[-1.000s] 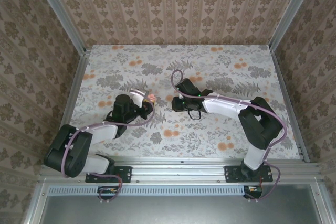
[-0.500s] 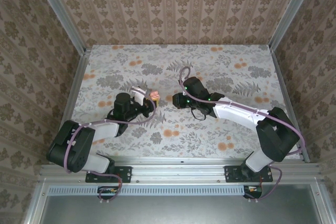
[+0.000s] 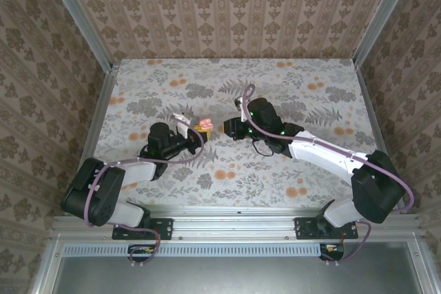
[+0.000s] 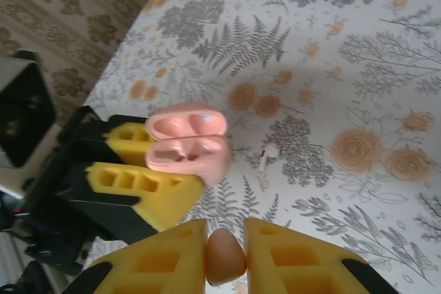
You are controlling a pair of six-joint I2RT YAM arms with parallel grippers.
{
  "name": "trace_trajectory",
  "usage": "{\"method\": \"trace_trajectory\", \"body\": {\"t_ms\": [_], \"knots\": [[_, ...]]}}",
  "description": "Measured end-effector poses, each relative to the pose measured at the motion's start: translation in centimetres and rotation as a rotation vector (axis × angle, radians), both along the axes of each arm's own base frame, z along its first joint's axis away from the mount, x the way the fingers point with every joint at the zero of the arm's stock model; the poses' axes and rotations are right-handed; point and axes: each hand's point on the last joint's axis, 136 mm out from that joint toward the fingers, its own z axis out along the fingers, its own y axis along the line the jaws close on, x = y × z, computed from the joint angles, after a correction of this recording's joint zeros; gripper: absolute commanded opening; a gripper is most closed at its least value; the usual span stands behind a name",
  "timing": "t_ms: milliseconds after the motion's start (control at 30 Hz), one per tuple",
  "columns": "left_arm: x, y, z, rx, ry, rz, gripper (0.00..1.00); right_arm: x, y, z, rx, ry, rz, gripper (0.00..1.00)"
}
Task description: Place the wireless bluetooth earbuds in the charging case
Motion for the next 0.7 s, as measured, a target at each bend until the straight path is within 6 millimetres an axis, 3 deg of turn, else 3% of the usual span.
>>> {"method": "trace_trajectory", "body": {"t_ms": [433, 700], "knots": [[-2.0, -1.3, 1.4, -0.055, -0.04, -0.168, 0.15, -1.3, 2.0, 3.0, 0.104, -0.051, 0.134, 0.21], [-2.7, -2.1, 3.2, -0.083, -0.103, -0.25, 0.15, -1.9, 3.6, 4.9, 0.113, -0.108, 0.221, 0.21]]}}
